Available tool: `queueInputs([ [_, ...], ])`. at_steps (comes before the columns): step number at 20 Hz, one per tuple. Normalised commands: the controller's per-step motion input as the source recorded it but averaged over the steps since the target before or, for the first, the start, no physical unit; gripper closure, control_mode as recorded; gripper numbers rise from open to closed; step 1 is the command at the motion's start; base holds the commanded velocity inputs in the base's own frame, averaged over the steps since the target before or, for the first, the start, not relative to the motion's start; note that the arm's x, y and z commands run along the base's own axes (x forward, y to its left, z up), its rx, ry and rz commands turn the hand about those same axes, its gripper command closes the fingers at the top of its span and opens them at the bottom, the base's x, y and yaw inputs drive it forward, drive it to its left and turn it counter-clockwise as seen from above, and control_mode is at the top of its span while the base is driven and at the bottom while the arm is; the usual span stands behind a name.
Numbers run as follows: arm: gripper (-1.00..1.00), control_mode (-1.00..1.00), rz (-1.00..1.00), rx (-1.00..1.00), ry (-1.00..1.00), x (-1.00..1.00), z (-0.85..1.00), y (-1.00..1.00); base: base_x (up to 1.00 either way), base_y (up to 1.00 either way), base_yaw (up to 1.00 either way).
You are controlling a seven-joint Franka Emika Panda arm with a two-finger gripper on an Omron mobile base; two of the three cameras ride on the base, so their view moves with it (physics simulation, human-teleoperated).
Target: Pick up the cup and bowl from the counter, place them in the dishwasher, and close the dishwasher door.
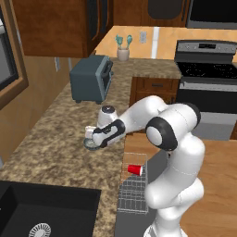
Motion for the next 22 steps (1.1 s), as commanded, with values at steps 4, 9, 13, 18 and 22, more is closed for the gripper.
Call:
queueInputs([
  [4, 1.00, -1.00, 0.00, 0.04, 0.00, 0.00, -0.36, 0.00, 0.00, 0.00, 0.00],
  [9, 1.00, -1.00, 0.00, 0.04, 0.00, 0.00, -0.15, 0.00, 0.00, 0.00, 0.00],
  [13, 1.00, -1.00, 0.00, 0.01, 0.00, 0.00, -0.03, 0.00, 0.00, 0.00, 0.00],
  [18, 1.00, -1.00, -0.03, 0.01, -0.05, -0.16, 0.00, -0.42, 0.00, 0.00, 0.00],
  [22, 1.00, -1.00, -0.07, 0.06, -0.03, -0.04, 0.10, -0.92, 0.00, 0.00, 0.00],
])
